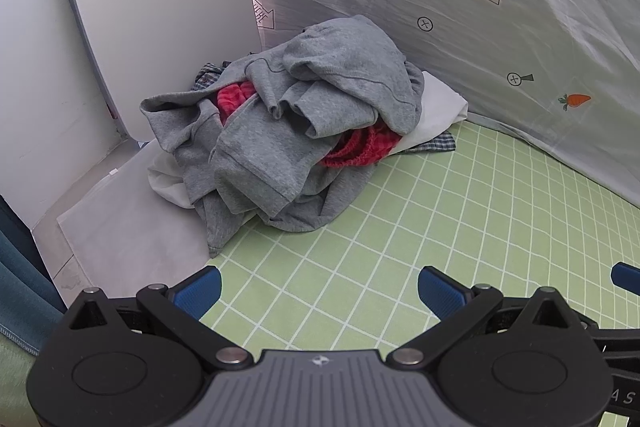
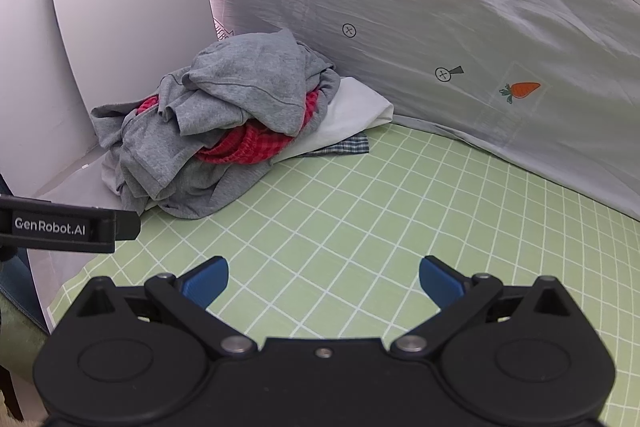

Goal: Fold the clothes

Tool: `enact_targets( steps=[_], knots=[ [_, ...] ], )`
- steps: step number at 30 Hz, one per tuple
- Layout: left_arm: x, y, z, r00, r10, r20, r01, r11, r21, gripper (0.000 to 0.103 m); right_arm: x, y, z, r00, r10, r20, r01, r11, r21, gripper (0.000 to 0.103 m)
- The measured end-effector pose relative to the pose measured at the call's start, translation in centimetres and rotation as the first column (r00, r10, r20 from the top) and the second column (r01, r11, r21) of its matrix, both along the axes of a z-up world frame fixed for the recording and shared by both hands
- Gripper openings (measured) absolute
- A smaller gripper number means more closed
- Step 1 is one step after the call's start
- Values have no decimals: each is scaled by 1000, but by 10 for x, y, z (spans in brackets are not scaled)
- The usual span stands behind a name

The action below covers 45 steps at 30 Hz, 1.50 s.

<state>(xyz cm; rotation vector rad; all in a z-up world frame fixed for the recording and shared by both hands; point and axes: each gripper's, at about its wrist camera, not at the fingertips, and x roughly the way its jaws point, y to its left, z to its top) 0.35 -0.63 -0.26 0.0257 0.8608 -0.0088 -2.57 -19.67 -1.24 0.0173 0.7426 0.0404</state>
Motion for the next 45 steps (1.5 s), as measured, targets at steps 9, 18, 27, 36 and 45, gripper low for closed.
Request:
enact_targets(
  steps=[9,18,27,36,45],
  knots=[
    [0,0,-1,1000,-1,-1,1,1000,3,103,0,-1,-2,1000,1,-2,-1,1000,1,103],
    [0,0,-4,1000,-2,-10,2,1000,7,103,0,0,-4,1000,-9,-4,9,1000,0,103],
    [13,2,-10,999,14,-31,-14,1000,0,103,11,-3,-8,1000,-20,-13,20,1000,-8,103],
    [68,18,-1,999,40,-9,-40,999,12,103,66,-8,-4,999,-34,-6,33,998,-46,103],
    [169,51,-5,986,166,8,-166,986,-20,103,183,19,8,998,29,50,-25,996,-82,102]
  ],
)
